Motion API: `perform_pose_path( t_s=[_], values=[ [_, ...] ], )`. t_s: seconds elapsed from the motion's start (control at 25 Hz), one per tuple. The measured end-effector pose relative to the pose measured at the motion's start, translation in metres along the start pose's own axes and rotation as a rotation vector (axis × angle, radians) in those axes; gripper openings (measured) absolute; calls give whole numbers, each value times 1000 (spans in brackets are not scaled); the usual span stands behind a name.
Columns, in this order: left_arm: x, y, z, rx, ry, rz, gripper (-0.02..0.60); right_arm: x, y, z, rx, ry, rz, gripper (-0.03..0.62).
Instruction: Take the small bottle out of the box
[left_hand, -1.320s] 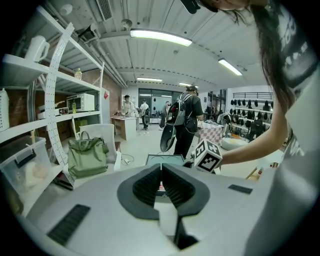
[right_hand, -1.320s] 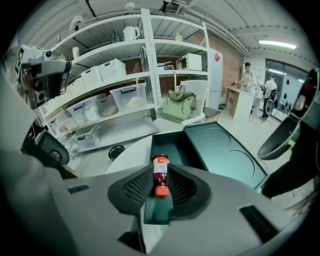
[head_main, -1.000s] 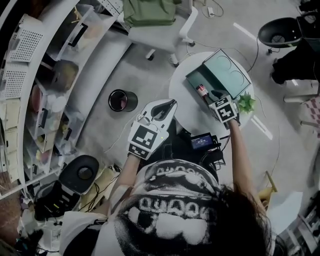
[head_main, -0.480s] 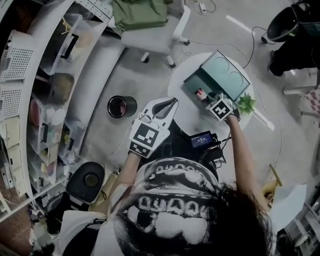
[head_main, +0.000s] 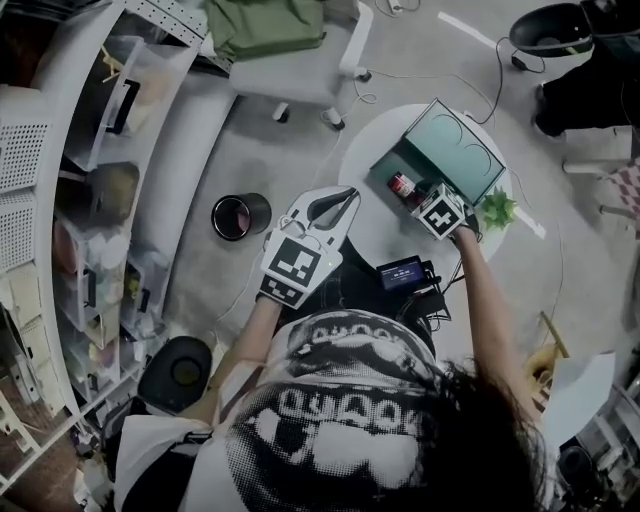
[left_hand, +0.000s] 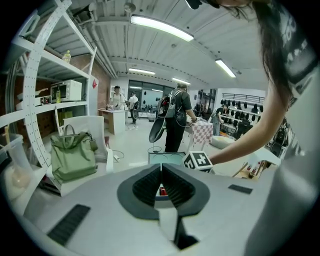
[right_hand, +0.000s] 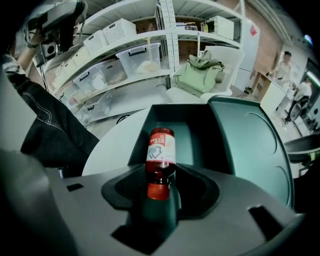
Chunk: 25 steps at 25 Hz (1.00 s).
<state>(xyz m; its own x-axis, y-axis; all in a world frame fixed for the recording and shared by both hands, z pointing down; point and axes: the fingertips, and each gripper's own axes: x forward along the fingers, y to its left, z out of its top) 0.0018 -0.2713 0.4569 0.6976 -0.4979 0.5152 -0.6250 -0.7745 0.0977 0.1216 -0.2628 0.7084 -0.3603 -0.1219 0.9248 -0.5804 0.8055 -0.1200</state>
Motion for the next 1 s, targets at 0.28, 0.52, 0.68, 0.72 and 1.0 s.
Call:
perform_pose_path(
  t_s=[0.28, 0.52, 0.68, 0.72, 1.0],
  values=[
    [5, 27, -5, 11, 16, -26, 17, 11, -7, 8, 9, 38, -24, 230],
    [13, 47, -7, 15, 29, -45, 17, 17, -9, 14, 4, 40, 19, 242],
    [21, 55, -4, 37, 35, -68, 17, 24, -13, 18, 38, 38, 4, 235],
    [23, 57, -4, 44, 36, -72, 17, 27, -14, 19, 48, 37, -9, 233],
    [34, 64, -3, 52, 41, -101, 17, 29, -17, 20, 105, -24, -100, 218]
  ],
)
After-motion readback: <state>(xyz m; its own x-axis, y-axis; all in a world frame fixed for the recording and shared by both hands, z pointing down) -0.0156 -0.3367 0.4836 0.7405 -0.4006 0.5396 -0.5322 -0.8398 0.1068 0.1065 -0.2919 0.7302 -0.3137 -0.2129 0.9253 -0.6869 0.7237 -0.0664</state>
